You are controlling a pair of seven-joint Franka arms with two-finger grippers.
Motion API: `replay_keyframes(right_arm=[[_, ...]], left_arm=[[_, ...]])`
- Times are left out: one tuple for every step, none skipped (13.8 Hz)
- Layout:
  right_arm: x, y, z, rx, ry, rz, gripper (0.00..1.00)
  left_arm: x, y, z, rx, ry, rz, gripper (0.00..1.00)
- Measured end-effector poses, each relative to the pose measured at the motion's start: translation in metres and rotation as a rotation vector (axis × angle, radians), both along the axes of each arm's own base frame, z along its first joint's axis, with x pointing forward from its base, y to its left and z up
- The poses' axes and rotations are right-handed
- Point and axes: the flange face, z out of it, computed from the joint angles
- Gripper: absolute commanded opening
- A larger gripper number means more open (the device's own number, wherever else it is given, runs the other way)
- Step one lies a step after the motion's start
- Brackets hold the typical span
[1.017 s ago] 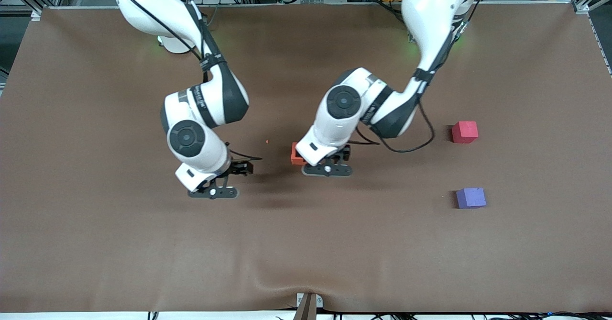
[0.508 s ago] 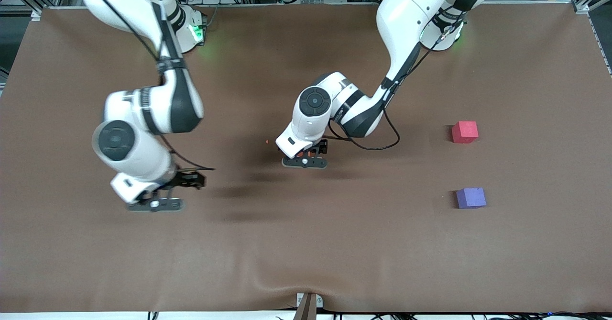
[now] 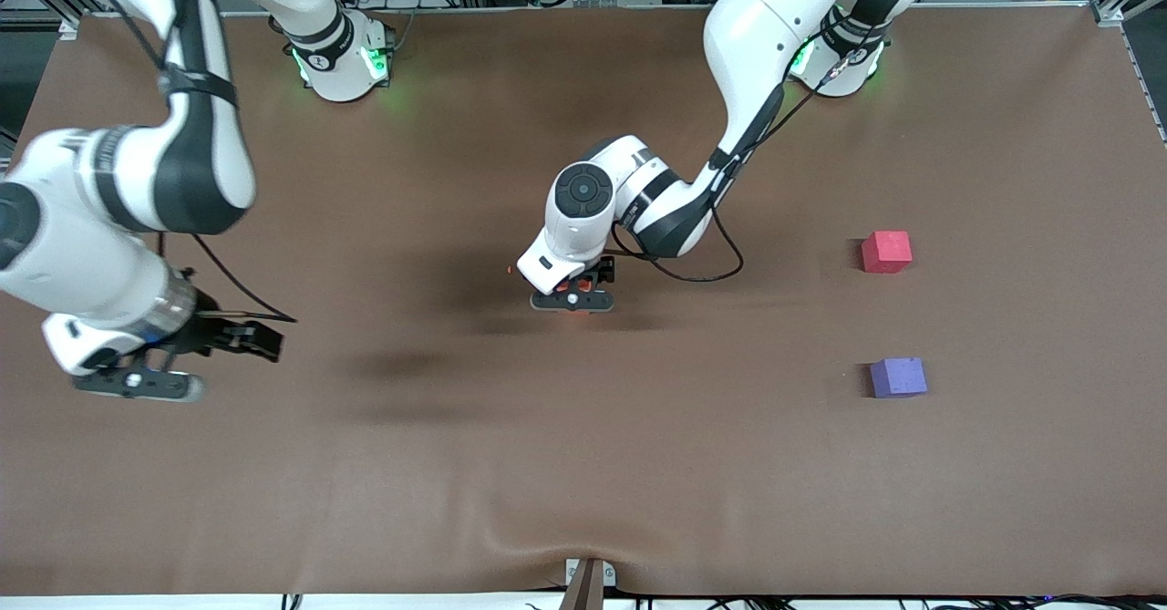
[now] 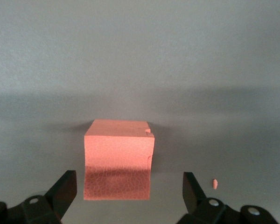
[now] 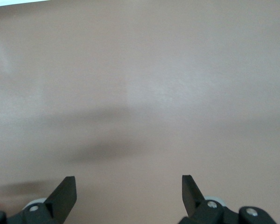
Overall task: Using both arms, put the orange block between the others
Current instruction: 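Close the left gripper on the cube while the right gripper releases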
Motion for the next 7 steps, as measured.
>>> replay_keyframes(right_arm=[[-0.002,-0.01,0.003,0.004,0.016,-0.015,1.0],[-0.004,-0.02,0.004,0.005,0.024,-0.028,1.0],[-0.005,-0.026,0.007,0.006,0.025,-0.036,1.0],[-0.005,-0.027,0.009,0.007,0.024,-0.038,1.0],[-0.006,-0.025,0.011,0.01,0.022,-0.035,1.0],[-0.007,-0.022,0.013,0.011,0.021,-0.03,1.0],[-0.007,-0.019,0.013,0.012,0.02,-0.025,1.0]], left_arm=[[0.001,0.001,-0.003,0.004,0.003,0.001,1.0],[0.002,0.003,-0.005,0.007,0.003,0.004,1.0],[0.003,0.004,-0.005,0.008,0.002,0.006,1.0],[0.004,0.004,-0.005,0.009,0.0,0.007,1.0],[0.005,0.005,-0.005,0.009,0.0,0.008,1.0],[0.005,0.006,-0.006,0.01,0.0,0.009,0.99],[0.005,0.006,-0.007,0.012,0.002,0.011,0.97]])
